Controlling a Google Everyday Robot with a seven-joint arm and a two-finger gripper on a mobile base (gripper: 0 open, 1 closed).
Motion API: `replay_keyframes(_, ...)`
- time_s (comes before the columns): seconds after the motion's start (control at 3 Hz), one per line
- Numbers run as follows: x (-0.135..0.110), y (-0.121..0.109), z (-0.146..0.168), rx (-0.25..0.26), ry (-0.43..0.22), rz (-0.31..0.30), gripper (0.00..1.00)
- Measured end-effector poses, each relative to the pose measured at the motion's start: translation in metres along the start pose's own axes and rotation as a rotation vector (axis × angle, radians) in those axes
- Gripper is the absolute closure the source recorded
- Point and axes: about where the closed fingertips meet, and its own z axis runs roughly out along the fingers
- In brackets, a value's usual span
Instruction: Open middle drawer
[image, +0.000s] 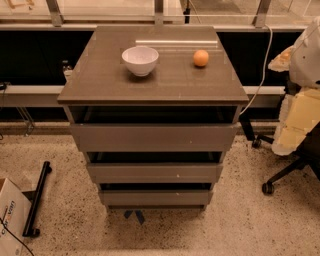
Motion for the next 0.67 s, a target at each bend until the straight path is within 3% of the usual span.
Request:
replay_keyframes(0.33, 0.0000, 0.0000, 0.0000, 0.000, 0.000, 0.000, 0.00)
replay_keyframes(0.67, -0.0017, -0.0071, -0.0016, 0.058, -0.005, -0.021, 0.00)
